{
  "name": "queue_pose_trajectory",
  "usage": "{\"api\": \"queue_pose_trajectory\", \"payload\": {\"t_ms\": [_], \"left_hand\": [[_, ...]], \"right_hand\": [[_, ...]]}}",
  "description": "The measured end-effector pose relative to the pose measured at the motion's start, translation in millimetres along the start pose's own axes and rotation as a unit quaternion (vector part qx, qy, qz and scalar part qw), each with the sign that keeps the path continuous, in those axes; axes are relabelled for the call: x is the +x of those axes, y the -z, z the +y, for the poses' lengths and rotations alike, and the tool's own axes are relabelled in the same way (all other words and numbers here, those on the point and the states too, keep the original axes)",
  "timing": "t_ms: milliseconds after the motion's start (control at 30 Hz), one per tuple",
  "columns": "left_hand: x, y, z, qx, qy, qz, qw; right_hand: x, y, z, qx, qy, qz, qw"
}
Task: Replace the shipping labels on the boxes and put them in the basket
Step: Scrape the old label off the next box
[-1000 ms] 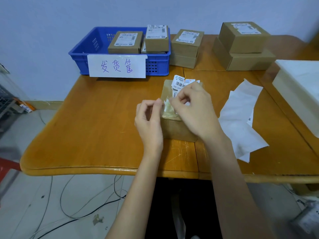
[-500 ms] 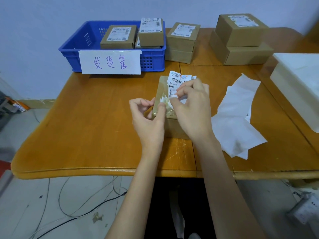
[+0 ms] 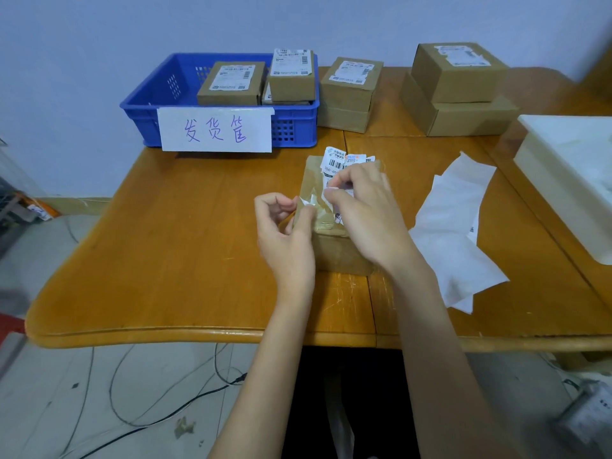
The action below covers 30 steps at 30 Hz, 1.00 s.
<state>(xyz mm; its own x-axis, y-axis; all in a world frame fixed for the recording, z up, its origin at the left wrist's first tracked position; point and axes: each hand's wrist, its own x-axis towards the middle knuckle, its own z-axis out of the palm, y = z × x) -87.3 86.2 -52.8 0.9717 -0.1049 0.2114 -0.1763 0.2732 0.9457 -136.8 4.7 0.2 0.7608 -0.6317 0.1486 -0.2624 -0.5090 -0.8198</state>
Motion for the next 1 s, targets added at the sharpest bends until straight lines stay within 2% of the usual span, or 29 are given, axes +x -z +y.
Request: {"api": "queue_pose_trajectory", "payload": {"t_ms": [100,233,500,600,700,800,833,933,1000], "left_hand": [[0,2,-2,-0.008,-0.001,-0.013,1.0],[-4,2,-5,-0.016,-0.011,-0.019,1.0],[-11,-2,-7,0.04,-0.049,-0.005,0.998],[-11,-2,-7,0.038,-0.052,-0.002,0.998],[-11,-2,-8,0.037,-0.047,-0.004,0.998],[-10,-3,-7,0.032,-0.048,-0.008,0.998],[-10,-3,-7,0.031,-0.052,-0.009,0.998],[-9,-2,-8,0.033,-0.07,-0.011,0.997],[-9,-1,-7,0.051,-0.07,-0.024,0.996]], "right_hand": [[-6,4,0,0.104,-0.003,0.029,0.994],[-9,-6,8,-0.035,0.057,0.065,0.996],[-2,-5,16,0.029,0.051,0.121,0.991],[-2,-6,13,0.04,0.033,0.11,0.993],[-3,-4,5,0.006,0.006,0.052,0.999],[-3,-2,-2,0.081,-0.027,0.047,0.995],[-3,-4,-4,0.069,-0.023,0.062,0.995],[1,-16,0,-0.136,0.02,0.115,0.984],[4,-19,3,-0.175,0.027,0.153,0.972]]}}
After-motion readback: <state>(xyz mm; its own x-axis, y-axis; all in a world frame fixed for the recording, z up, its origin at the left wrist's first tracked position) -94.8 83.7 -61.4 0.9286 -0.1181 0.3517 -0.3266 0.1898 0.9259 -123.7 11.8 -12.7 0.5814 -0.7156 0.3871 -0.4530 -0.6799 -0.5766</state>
